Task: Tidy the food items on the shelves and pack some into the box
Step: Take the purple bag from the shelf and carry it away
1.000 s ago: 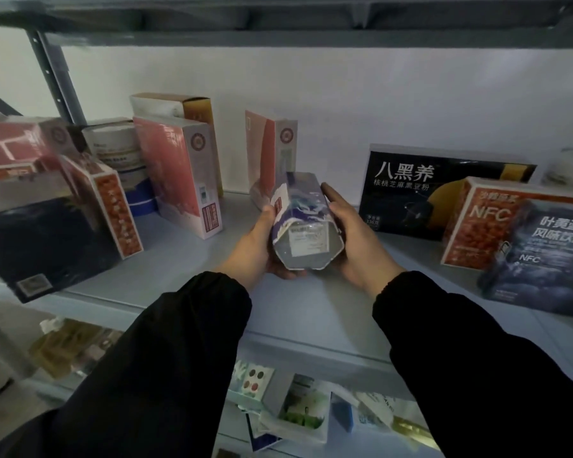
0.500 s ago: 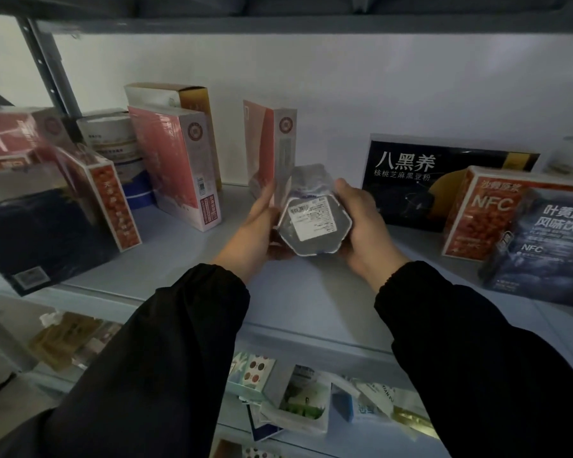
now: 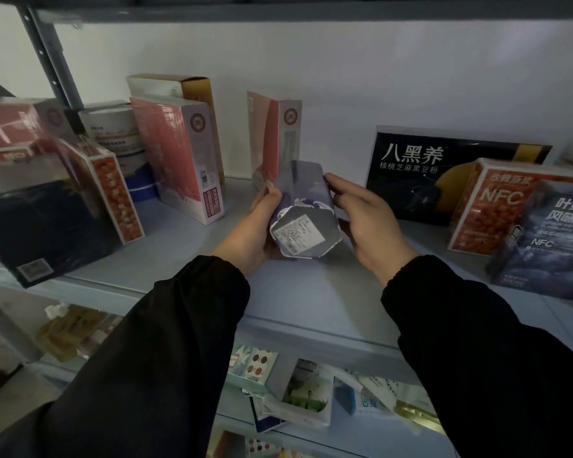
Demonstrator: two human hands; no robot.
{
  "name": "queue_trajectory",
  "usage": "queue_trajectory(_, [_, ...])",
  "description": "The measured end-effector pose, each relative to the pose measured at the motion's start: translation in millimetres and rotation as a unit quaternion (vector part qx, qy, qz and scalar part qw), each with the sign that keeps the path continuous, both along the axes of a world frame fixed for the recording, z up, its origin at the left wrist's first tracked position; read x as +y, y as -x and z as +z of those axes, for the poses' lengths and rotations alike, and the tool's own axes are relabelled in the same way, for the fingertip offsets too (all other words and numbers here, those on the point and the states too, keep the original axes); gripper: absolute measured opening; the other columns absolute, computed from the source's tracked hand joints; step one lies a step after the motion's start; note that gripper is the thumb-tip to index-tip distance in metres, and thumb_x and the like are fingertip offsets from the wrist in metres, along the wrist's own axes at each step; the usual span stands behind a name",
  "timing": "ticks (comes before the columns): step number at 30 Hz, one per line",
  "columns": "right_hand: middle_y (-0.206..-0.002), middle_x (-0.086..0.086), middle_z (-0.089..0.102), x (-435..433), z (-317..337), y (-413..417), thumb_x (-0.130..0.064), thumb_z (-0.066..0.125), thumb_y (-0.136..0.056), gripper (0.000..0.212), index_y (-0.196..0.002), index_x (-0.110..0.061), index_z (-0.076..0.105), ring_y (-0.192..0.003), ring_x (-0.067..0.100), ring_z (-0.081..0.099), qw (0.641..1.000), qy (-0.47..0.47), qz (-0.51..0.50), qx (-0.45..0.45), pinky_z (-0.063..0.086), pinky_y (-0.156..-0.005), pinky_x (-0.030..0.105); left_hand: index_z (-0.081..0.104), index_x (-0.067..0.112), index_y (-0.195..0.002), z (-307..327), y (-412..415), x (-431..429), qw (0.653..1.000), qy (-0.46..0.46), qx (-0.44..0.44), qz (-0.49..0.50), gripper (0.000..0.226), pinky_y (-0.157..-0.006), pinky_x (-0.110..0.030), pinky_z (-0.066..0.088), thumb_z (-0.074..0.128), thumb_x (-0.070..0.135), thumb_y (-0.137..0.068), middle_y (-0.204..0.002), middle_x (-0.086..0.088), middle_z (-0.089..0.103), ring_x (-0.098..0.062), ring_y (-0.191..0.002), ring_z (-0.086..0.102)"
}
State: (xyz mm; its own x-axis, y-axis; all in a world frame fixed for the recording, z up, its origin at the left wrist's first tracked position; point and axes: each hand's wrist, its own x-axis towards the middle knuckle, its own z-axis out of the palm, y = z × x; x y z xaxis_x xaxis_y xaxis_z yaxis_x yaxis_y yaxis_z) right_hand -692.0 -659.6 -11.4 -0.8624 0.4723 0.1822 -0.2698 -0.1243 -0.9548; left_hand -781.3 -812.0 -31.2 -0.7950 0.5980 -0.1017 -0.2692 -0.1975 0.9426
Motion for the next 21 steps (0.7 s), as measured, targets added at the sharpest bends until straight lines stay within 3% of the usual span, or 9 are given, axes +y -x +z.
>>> queue_trajectory(2, [-0.132,-0.001,0.071,-2,1,2,-0.006,0.045,-0.101,0.049,-0.114,-0.042,0.075,-0.126,0.021,0.064,0.999,0.025,0.027,-0.019,0.048,-0.113,0.048,0.063,0.019,-0.137,2,1,-1,1.000,-0.008,-0.025,-0.015,0.054,-0.094,-0.062,0.056,0.046,0.058,-0.103,-0.123,-0.012,0.075,-0.032,-0.112,0.073])
queue_trajectory(4, [-0.132,0.005,0.071,-4,2,4,-0.012,0.045,-0.101,0.048,-0.123,-0.046,0.071,-0.123,0.030,0.065,0.997,0.056,0.051,-0.033,0.047,-0.111,0.054,0.069,0.019,-0.121,7,-4,-4,0.999,0.014,-0.024,-0.021,0.053,-0.075,-0.052,0.063,0.036,0.058,-0.106,-0.110,-0.012,0.078,-0.030,-0.097,0.076])
queue_trajectory(6, [-0.130,0.006,0.071,-5,3,3,-0.020,0.048,-0.105,0.042,-0.138,-0.043,0.061,-0.112,0.027,0.071,0.993,0.090,0.074,-0.030,0.056,-0.097,0.049,0.070,0.018,-0.112,9,-7,-6,0.997,0.060,0.021,-0.039,0.063,-0.052,-0.037,0.061,0.025,0.061,-0.107,-0.092,-0.013,0.079,-0.029,-0.071,0.076])
queue_trajectory(8, [-0.122,0.003,0.073,-4,2,1,-0.028,0.055,-0.106,0.034,-0.137,-0.039,0.059,-0.098,0.023,0.073,0.992,0.099,0.068,-0.027,0.061,-0.076,0.040,0.069,0.011,-0.111,10,-9,-6,0.994,0.078,0.050,-0.066,0.076,-0.045,-0.030,0.057,0.016,0.065,-0.106,-0.083,-0.020,0.076,-0.031,-0.057,0.072])
queue_trajectory(10, [-0.113,0.006,0.072,-1,0,1,-0.033,0.063,-0.103,0.028,-0.130,-0.027,0.063,-0.091,0.024,0.072,0.997,0.066,0.027,-0.027,0.058,-0.067,0.037,0.068,0.005,-0.111,9,-8,-5,0.991,0.084,0.059,-0.088,0.082,-0.043,-0.029,0.056,0.013,0.065,-0.105,-0.077,-0.023,0.074,-0.032,-0.054,0.071])
queue_trajectory(13, [-0.103,0.015,0.074,1,-3,0,-0.044,0.070,-0.096,0.037,-0.115,-0.012,0.071,-0.091,0.032,0.072,0.999,0.029,-0.019,-0.017,0.058,-0.076,0.045,0.069,0.001,-0.108,7,-7,-4,0.985,0.101,0.073,-0.119,0.084,-0.043,-0.027,0.056,0.011,0.063,-0.106,-0.075,-0.022,0.074,-0.029,-0.053,0.071])
queue_trajectory(15, [-0.100,0.016,0.075,2,-2,-1,-0.046,0.068,-0.098,0.034,-0.105,-0.014,0.075,-0.089,0.033,0.072,0.999,0.022,-0.034,-0.023,0.056,-0.079,0.046,0.070,-0.001,-0.102,6,-5,-4,0.982,0.106,0.082,-0.132,0.085,-0.044,-0.026,0.055,0.011,0.061,-0.107,-0.072,-0.021,0.073,-0.029,-0.053,0.071])
queue_trajectory(18, [-0.107,0.016,0.077,2,-3,0,-0.043,0.063,-0.101,0.033,-0.110,-0.015,0.078,-0.098,0.034,0.074,0.998,0.039,-0.030,-0.026,0.056,-0.086,0.049,0.070,-0.003,-0.097,6,-3,-4,0.982,0.104,0.077,-0.140,0.085,-0.043,-0.026,0.054,0.010,0.058,-0.108,-0.068,-0.021,0.071,-0.030,-0.053,0.071])
queue_trajectory(21, [-0.105,0.008,0.079,-1,1,-1,-0.033,0.059,-0.106,0.028,-0.096,-0.024,0.084,-0.097,0.024,0.075,0.998,0.063,0.002,-0.002,0.057,-0.088,0.039,0.068,-0.002,-0.101,9,-5,-6,0.981,0.098,0.073,-0.150,0.078,-0.044,-0.026,0.054,0.009,0.048,-0.107,-0.072,-0.022,0.073,-0.030,-0.054,0.072])
